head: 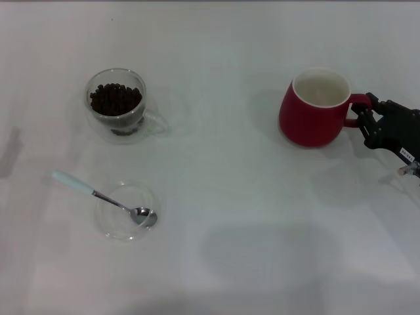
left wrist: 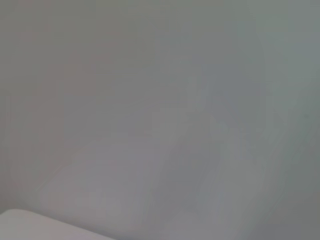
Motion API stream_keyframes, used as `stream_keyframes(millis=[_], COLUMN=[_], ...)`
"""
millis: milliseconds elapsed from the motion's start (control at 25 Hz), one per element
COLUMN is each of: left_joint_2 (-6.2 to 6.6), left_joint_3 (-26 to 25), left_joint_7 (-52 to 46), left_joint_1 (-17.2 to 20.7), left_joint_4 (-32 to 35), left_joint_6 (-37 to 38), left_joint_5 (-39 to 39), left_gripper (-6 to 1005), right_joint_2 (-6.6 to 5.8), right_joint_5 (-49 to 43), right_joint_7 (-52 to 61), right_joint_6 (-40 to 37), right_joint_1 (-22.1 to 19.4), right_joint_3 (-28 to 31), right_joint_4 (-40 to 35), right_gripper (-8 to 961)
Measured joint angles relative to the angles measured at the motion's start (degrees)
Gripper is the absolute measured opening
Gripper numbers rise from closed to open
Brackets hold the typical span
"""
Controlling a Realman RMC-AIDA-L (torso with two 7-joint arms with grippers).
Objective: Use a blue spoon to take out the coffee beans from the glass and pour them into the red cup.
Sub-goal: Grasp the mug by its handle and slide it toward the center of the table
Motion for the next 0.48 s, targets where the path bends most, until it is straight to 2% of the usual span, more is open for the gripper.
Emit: stream_keyframes(millis=[160,480], left_joint_2=[0.01,0.03], left_joint_3=[0.00,0.02], left_joint_7=[0.00,0.00], left_joint_1=[-0.17,-1.10], left_joint_4=[-0.24,-0.33], left_joint_6=[-0.39,-0.42], left_joint_5=[-0.87,-1.05], left_gripper=[887,887], right_joint_2=[0.02,0.12], right_joint_5=[-0.06,-0.47], right_joint_7=[-0.27,-4.59], right_joint_6=[0.03,0.03], right_joint_1=[0.33,0.76], right_joint_3=[0.02,-1.02], right_joint_4=[-0.02,-0.61], right_gripper=[206,179])
